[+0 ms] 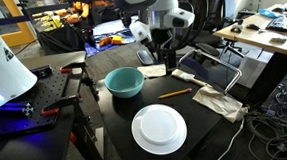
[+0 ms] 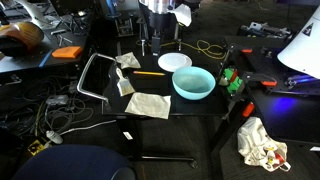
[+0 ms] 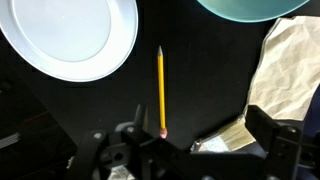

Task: Put the pencil in the blue bowl

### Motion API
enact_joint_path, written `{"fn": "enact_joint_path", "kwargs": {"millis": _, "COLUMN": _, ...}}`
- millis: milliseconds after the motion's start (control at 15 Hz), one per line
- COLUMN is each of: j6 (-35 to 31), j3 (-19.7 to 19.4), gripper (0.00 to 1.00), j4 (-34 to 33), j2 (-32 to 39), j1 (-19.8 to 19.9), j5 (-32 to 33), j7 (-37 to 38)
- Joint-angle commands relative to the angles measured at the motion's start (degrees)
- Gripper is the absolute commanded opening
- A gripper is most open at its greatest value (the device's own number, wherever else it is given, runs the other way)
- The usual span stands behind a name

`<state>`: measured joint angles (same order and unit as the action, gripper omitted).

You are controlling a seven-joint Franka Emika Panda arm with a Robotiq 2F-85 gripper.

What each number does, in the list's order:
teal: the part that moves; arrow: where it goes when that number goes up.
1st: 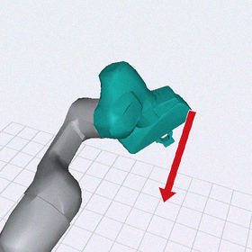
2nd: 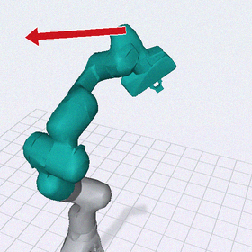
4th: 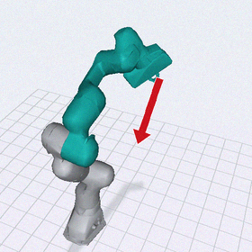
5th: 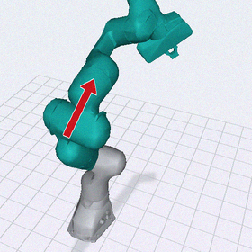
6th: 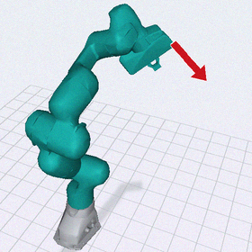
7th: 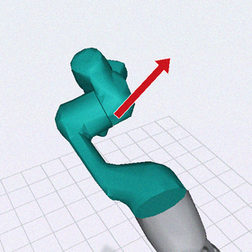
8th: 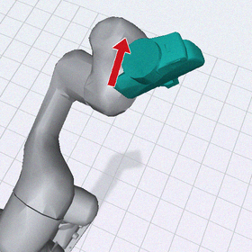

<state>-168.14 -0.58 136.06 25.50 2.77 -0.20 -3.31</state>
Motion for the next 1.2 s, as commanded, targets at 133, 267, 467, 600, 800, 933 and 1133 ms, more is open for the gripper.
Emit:
{"fn": "enact_joint_path", "kwargs": {"millis": 133, "j6": -0.7, "j3": 2.4, "gripper": 1.0, "j4": -4.9, "j2": 5.7, "j1": 4.7, "j5": -0.2, "j7": -4.9}}
{"fn": "enact_joint_path", "kwargs": {"millis": 267, "j6": -0.2, "j3": 3.1, "gripper": 1.0, "j4": -6.8, "j2": 7.9, "j1": 5.9, "j5": -0.3, "j7": -5.8}}
{"fn": "enact_joint_path", "kwargs": {"millis": 467, "j6": 0.8, "j3": 3.2, "gripper": 1.0, "j4": -9.4, "j2": 10.5, "j1": 6.7, "j5": 0.0, "j7": -6.1}}
{"fn": "enact_joint_path", "kwargs": {"millis": 600, "j6": 1.4, "j3": 3.0, "gripper": 1.0, "j4": -11.1, "j2": 12.2, "j1": 6.8, "j5": 0.2, "j7": -5.8}}
{"fn": "enact_joint_path", "kwargs": {"millis": 800, "j6": 2.0, "j3": 3.0, "gripper": 1.0, "j4": -13.1, "j2": 14.0, "j1": 7.2, "j5": 0.1, "j7": -5.6}}
{"fn": "enact_joint_path", "kwargs": {"millis": 933, "j6": 2.8, "j3": 2.8, "gripper": 1.0, "j4": -14.4, "j2": 15.0, "j1": 7.1, "j5": 0.2, "j7": -5.5}}
{"fn": "enact_joint_path", "kwargs": {"millis": 1133, "j6": 4.0, "j3": 2.3, "gripper": 1.0, "j4": -16.1, "j2": 16.3, "j1": 6.6, "j5": 0.2, "j7": -4.8}}
